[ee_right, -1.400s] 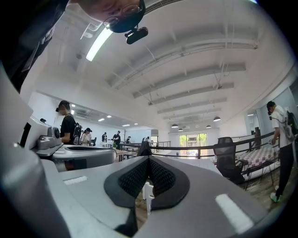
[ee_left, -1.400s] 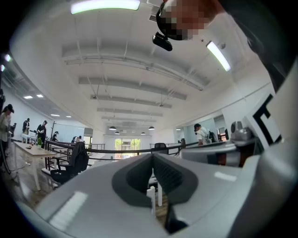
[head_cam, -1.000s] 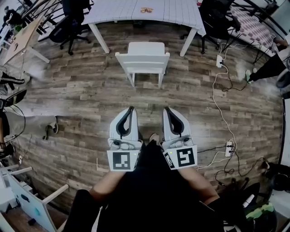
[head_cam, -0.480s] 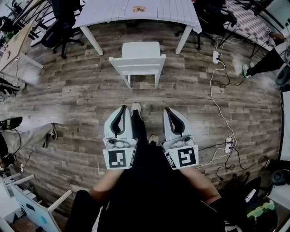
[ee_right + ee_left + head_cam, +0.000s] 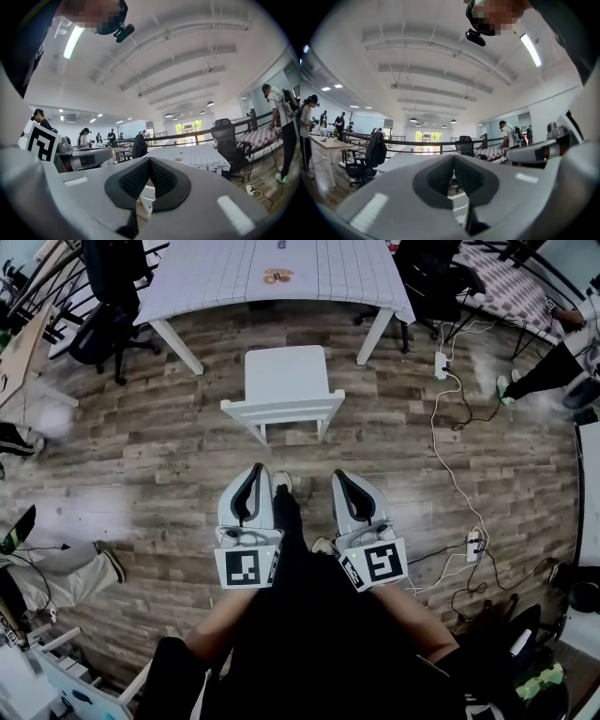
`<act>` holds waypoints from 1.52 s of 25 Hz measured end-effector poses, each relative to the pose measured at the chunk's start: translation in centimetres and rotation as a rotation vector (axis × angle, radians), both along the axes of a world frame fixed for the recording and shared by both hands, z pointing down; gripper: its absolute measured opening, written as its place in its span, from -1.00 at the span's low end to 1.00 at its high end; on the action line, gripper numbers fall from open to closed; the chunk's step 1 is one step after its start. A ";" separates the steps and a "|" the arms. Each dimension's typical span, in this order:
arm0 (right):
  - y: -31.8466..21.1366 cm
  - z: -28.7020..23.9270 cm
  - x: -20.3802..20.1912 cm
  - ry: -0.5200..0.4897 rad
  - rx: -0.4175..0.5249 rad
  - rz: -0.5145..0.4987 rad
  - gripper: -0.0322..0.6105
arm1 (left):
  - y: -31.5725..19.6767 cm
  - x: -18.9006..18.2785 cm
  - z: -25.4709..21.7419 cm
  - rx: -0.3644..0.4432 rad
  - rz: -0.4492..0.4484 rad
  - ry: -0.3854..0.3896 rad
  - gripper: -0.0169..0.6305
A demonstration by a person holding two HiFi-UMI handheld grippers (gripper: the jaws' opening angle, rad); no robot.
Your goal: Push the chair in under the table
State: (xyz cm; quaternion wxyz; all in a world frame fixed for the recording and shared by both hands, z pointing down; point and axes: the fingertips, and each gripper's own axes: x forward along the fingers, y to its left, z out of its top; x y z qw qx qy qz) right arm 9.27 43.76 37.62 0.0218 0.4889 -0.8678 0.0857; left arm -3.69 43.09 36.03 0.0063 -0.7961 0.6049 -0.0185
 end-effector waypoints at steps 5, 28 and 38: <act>-5.6 1.2 -1.3 0.040 -0.030 -0.004 -0.91 | -6.0 -1.6 1.1 -0.015 0.010 0.011 -0.91; -20.9 2.8 -9.0 0.071 -0.150 -0.001 -0.90 | -20.0 -8.4 4.1 -0.133 0.120 0.044 -0.91; -21.2 3.1 -9.9 0.087 -0.163 -0.043 -0.90 | -19.5 -7.7 4.1 -0.136 0.141 0.008 -0.91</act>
